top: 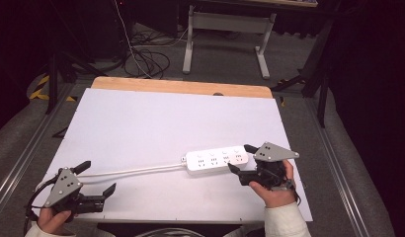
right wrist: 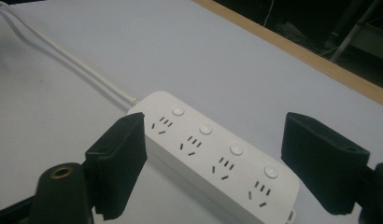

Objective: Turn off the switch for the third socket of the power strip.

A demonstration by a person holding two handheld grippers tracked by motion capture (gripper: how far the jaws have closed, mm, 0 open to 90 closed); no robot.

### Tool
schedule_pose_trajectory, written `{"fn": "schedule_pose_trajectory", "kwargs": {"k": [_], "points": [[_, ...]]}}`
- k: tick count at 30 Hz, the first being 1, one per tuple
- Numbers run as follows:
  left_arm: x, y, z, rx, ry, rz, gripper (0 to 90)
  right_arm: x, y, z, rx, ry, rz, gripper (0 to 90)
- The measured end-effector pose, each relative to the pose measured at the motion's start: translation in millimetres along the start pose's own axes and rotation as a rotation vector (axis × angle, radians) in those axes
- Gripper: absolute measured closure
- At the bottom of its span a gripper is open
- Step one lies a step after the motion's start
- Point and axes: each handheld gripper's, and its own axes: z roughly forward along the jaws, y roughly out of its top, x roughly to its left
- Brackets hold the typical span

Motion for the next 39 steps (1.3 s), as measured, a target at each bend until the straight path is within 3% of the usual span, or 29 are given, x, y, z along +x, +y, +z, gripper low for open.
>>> {"fn": "schedule_pose_trajectory", "kwargs": {"k": [16, 23, 32, 34, 37, 39], "points": [[-1.0, -0.2, 0.0, 0.0, -0.004, 0.003, 0.1, -17.1, 21.4, 16.5, 0.022, 0.009, 0.017, 23.7], [-1.1, -0.5, -0.7, -0.002, -0.002, -0.007, 0.1, -28.0, 17.7, 27.1, 0.053, -0.015, 0.122, 27.3], [-1.5, -0.4, -0.5, -0.002, -0.002, -0.005, 0.1, -31.8, 17.7, 30.5, 0.067, -0.028, 0.118, 31.8], [-1.4, -0.3, -0.7, -0.002, 0.0, -0.002, 0.1, -32.6, 18.0, 33.0, 0.08, -0.035, 0.104, 33.0], [-1.4, -0.4, -0.6, -0.002, 0.0, -0.005, 0.1, -32.3, 19.5, 36.9, 0.102, -0.044, 0.071, 42.2], [-1.0, -0.4, -0.5, -0.001, 0.0, -0.002, 0.1, -32.3, 21.0, 41.4, 0.124, -0.048, 0.051, 42.1]]}}
